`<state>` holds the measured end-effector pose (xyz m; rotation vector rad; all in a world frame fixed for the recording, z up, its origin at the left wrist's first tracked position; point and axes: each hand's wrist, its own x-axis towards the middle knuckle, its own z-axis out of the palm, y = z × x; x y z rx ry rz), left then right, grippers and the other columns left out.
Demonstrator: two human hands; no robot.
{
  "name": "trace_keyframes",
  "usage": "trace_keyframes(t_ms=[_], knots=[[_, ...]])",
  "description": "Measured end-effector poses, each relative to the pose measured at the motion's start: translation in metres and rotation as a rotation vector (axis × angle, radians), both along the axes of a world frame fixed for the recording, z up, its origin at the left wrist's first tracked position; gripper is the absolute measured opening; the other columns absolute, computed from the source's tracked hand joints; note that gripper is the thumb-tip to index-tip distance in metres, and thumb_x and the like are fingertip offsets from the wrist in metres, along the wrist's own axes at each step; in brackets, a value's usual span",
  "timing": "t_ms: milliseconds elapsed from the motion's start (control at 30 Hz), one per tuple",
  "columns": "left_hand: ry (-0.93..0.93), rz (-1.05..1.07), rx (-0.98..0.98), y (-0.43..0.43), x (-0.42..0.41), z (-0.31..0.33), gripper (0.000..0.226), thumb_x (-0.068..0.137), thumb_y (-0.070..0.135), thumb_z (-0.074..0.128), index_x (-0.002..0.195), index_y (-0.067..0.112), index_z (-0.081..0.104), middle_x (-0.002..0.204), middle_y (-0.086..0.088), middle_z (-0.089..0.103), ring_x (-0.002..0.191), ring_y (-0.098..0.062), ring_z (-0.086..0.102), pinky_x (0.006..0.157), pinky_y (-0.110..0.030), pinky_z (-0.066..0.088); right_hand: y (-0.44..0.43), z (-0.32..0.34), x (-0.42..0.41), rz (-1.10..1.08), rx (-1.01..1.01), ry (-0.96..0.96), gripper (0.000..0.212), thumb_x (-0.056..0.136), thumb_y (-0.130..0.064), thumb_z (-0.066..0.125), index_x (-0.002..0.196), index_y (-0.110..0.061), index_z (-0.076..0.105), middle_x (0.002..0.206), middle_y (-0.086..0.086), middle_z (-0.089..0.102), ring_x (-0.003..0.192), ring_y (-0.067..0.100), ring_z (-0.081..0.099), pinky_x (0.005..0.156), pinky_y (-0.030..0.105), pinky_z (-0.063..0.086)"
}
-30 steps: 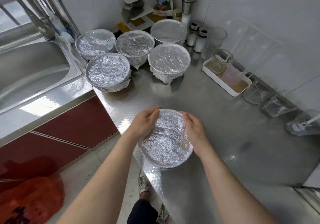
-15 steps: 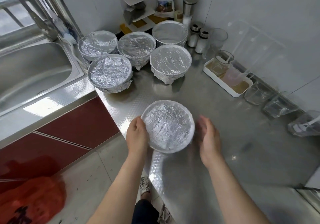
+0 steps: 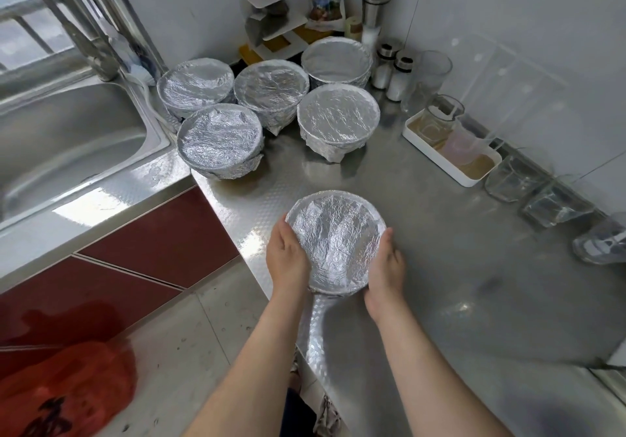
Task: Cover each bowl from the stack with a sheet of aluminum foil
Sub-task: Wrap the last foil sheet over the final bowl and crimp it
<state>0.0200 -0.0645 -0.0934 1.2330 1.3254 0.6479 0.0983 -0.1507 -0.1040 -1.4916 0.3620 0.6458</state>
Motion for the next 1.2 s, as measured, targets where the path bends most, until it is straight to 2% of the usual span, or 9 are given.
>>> trace_keyframes(t_ms=[133, 233, 333, 467, 567, 767, 933, 1067, 1200], knots=[[-0.009, 0.023, -0.006, -0.004, -0.002, 0.008, 0.032, 0.096, 0.033, 0.034, 0.069, 0.024, 0.048, 0.068, 0.0, 0.049, 0.066, -0.022, 0.045, 0.063, -0.041, 0.041, 0.001, 0.001, 0.004, 0.03, 0.028, 0.023, 0.049, 0.098, -0.046, 0.045, 0.129, -0.01, 0.056, 0.129, 0.006, 0.06, 0.117, 0.021, 0.057, 0.105, 0.043, 0.044], [-0.016, 0.005, -0.031, 0.006, -0.006, 0.017, 0.026, 0.097, 0.024, 0.04, 0.079, 0.016, 0.056, 0.075, 0.0, 0.049, 0.071, -0.018, 0.044, 0.063, -0.034, 0.039, 0.0, 0.002, 0.017, 0.098, 0.009, 0.003, 0.05, 0.094, -0.048, 0.047, 0.127, -0.012, 0.059, 0.124, 0.003, 0.064, 0.112, 0.018, 0.06, 0.103, 0.04, 0.045], [-0.037, -0.046, -0.079, 0.02, -0.005, 0.016, 0.033, 0.1, 0.032, 0.045, 0.126, 0.021, 0.061, 0.12, 0.008, 0.059, 0.111, -0.007, 0.052, 0.099, -0.033, 0.042, -0.001, 0.005, 0.026, 0.13, -0.007, -0.028, 0.057, 0.089, -0.054, 0.049, 0.13, -0.015, 0.058, 0.128, -0.001, 0.062, 0.117, 0.014, 0.058, 0.106, 0.039, 0.042], [-0.034, -0.101, -0.036, 0.014, 0.003, 0.012, 0.027, 0.099, 0.024, 0.041, 0.075, 0.013, 0.048, 0.066, -0.003, 0.043, 0.063, -0.013, 0.037, 0.057, -0.034, 0.033, 0.005, 0.007, 0.023, 0.181, -0.072, -0.145, 0.041, 0.101, -0.038, 0.041, 0.126, -0.01, 0.058, 0.125, 0.004, 0.062, 0.117, 0.017, 0.056, 0.106, 0.037, 0.042], [-0.025, -0.051, -0.006, 0.007, 0.003, 0.011, 0.033, 0.1, 0.021, 0.039, 0.068, 0.015, 0.037, 0.061, 0.001, 0.032, 0.058, -0.014, 0.028, 0.057, -0.034, 0.024, 0.009, 0.009, 0.024, 0.21, -0.093, -0.213, 0.034, 0.102, -0.036, 0.04, 0.112, -0.013, 0.063, 0.11, 0.001, 0.066, 0.108, 0.015, 0.058, 0.098, 0.03, 0.043], [-0.029, -0.024, -0.062, 0.011, -0.007, 0.015, 0.025, 0.098, 0.022, 0.041, 0.076, 0.016, 0.052, 0.069, 0.002, 0.049, 0.062, -0.014, 0.044, 0.054, -0.024, 0.039, 0.012, 0.014, 0.036, 0.348, -0.072, -0.195, 0.031, 0.102, -0.033, 0.042, 0.114, -0.013, 0.063, 0.116, -0.002, 0.064, 0.11, 0.013, 0.057, 0.099, 0.028, 0.042], [0.009, -0.202, -0.023, 0.03, -0.006, 0.014, 0.037, 0.098, 0.037, 0.049, 0.134, 0.03, 0.056, 0.137, 0.012, 0.054, 0.124, -0.031, 0.053, 0.105, -0.046, 0.043, 0.008, 0.017, 0.045, 0.386, -0.039, -0.227, 0.033, 0.101, -0.026, 0.047, 0.13, -0.011, 0.056, 0.126, -0.006, 0.058, 0.117, 0.008, 0.053, 0.098, 0.021, 0.038], [-0.06, -0.229, 0.027, 0.029, 0.0, 0.021, 0.023, 0.102, 0.022, 0.044, 0.099, 0.033, 0.064, 0.099, 0.008, 0.065, 0.088, -0.007, 0.06, 0.08, -0.026, 0.047, 0.01, 0.013, 0.036, 0.347, -0.064, -0.194, 0.037, 0.101, -0.03, 0.046, 0.129, -0.008, 0.057, 0.127, -0.001, 0.06, 0.119, 0.016, 0.055, 0.105, 0.032, 0.041], [-0.04, -0.196, -0.012, 0.036, -0.003, 0.024, 0.025, 0.103, 0.018, 0.041, 0.1, 0.022, 0.065, 0.077, 0.004, 0.057, 0.053, 0.005, 0.053, 0.051, -0.013, 0.043, 0.017, 0.012, 0.036, 0.35, -0.078, -0.199, 0.037, 0.101, -0.029, 0.046, 0.13, -0.009, 0.057, 0.128, 0.003, 0.061, 0.118, 0.016, 0.055, 0.105, 0.032, 0.041]])
